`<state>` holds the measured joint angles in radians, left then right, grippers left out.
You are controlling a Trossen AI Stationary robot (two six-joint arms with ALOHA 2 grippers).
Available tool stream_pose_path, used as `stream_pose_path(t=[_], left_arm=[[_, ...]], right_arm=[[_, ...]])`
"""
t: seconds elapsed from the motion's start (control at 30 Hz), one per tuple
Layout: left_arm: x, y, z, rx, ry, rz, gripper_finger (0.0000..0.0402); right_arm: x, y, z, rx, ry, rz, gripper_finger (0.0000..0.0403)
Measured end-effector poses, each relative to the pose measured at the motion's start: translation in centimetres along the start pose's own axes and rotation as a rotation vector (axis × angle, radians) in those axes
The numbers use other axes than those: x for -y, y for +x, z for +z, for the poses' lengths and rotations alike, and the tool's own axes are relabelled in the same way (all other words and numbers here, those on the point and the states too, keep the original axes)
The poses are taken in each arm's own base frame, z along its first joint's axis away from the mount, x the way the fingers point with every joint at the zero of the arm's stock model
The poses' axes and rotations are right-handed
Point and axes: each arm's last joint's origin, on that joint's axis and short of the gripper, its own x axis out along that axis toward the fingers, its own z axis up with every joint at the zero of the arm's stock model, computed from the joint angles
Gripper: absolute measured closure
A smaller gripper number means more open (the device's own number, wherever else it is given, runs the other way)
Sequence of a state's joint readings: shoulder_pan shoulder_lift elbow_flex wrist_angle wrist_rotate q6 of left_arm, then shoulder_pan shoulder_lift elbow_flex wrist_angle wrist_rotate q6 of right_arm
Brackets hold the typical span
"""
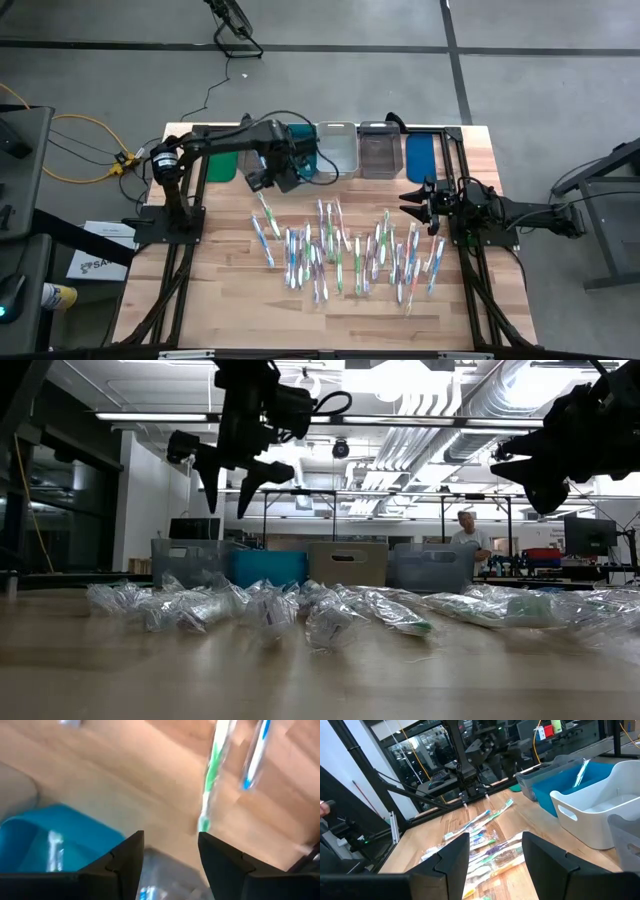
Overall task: Pick & Place Toothbrushes
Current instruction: Put the green toothbrush into the blue bin
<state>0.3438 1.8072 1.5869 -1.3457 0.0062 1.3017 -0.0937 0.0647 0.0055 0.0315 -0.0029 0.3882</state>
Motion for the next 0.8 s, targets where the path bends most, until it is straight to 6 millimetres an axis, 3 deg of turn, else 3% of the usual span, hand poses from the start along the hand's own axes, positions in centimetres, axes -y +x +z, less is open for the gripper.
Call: stream_pose_path(t=[0.43, 0.8], left_arm=[[1.9, 3.3, 3.4, 0.051, 0.064, -0.081, 0.0217], [2.6, 6.5, 2.6, 0.104, 0.051, -0.131, 0.0217]], right_arm=[[0.0, 0.0, 0.0, 0.001, 0.0, 0.0, 0.0227], [0.0, 0.0, 0.0, 0.0, 0.0, 0.0, 0.0227]])
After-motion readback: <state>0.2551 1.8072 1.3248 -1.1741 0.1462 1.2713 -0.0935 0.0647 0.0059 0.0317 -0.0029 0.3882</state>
